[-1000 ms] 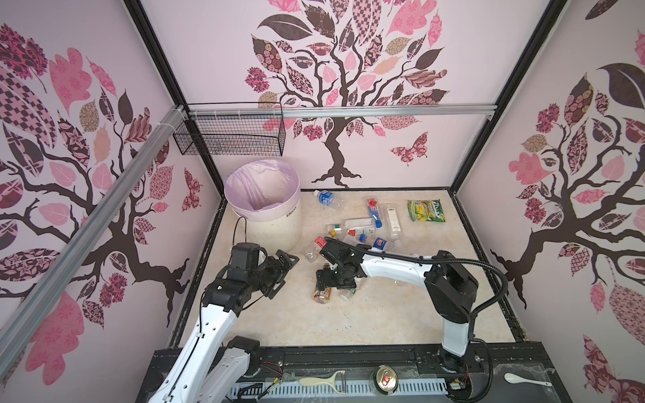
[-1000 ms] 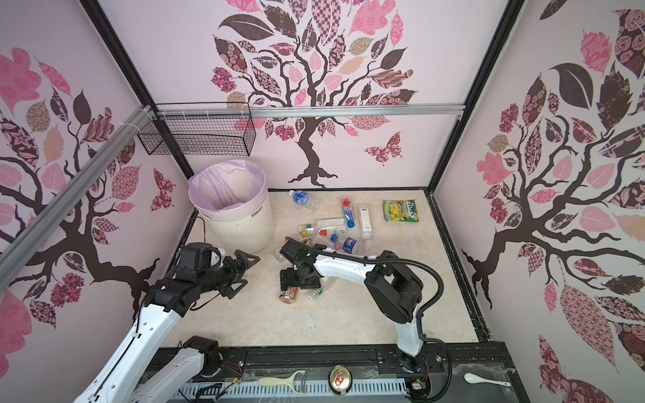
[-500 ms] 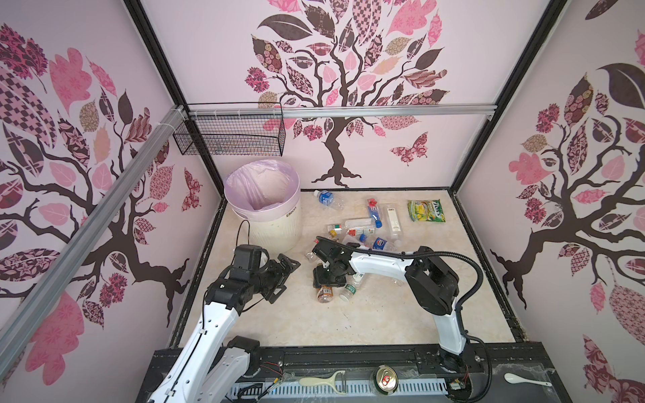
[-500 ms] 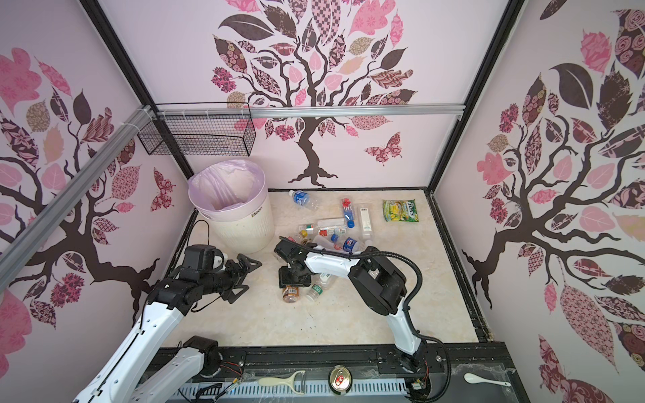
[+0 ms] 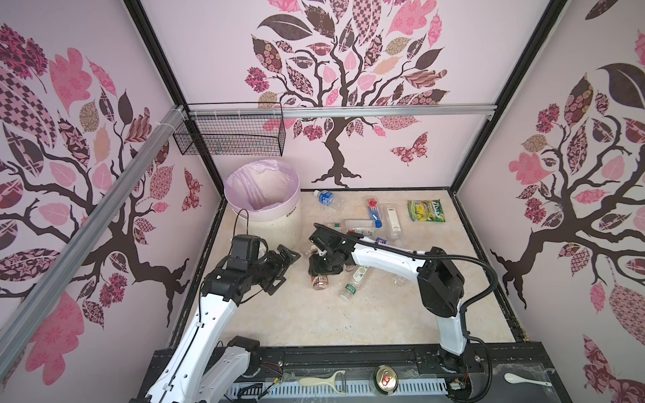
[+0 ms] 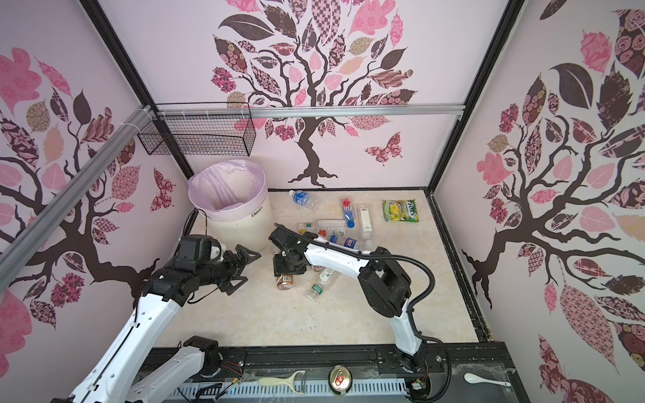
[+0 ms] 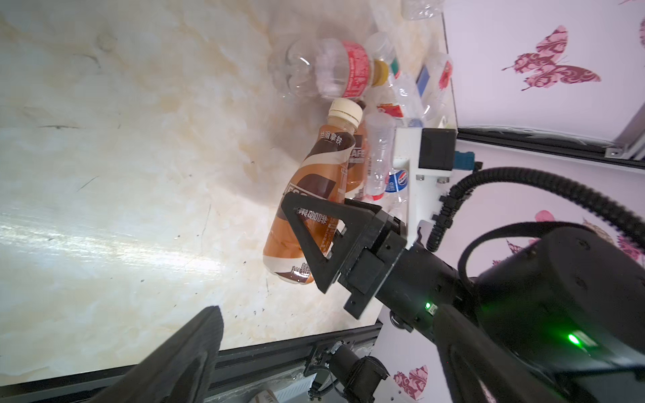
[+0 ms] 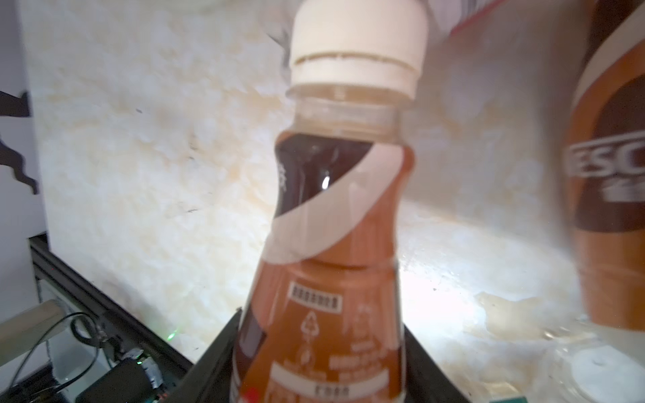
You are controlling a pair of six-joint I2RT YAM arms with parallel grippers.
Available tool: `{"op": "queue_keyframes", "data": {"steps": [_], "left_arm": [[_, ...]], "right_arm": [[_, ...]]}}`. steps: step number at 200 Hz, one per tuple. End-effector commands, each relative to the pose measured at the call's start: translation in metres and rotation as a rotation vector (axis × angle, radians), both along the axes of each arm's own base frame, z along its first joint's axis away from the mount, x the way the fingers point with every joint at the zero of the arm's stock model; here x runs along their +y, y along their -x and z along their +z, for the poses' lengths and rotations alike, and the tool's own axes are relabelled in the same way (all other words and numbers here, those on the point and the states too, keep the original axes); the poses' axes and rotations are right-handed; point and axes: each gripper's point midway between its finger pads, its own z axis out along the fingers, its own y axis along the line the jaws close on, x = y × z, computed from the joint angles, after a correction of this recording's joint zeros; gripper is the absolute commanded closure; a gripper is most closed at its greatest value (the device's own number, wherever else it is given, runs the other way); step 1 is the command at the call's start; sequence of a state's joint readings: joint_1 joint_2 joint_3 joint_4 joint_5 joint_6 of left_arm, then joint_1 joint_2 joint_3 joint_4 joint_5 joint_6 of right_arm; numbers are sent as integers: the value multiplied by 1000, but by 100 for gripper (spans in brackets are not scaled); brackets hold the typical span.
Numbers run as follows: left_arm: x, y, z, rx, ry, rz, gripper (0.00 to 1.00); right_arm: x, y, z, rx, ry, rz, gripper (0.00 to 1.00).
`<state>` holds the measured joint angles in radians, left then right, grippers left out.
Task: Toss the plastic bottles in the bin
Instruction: 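Grasp the brown Nescafe bottle with the right gripper and lift it high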
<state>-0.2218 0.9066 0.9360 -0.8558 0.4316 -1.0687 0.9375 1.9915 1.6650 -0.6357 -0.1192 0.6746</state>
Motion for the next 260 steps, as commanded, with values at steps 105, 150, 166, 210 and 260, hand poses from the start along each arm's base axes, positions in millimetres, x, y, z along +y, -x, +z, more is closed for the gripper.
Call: {"op": "queue_keyframes", "data": {"steps": [105, 150, 166, 210, 260], "left_arm": [[26, -73, 211, -462, 106, 115, 2], [36, -73, 224, -496, 96, 134, 2], [44, -70, 224, -494, 89, 150, 2], [66, -64, 217, -456, 143, 210, 2], [67, -66, 216, -429, 180, 228, 2]], "right_arm": [[-46, -115, 389, -826, -491, -217, 44], [-100, -89, 519, -1260, -767, -356, 43], [-125, -78, 551, -1374, -809, -430, 44], [-170, -57, 604, -1572, -835, -580, 45], [-146, -85, 589, -1542, -874, -607, 39]]}}
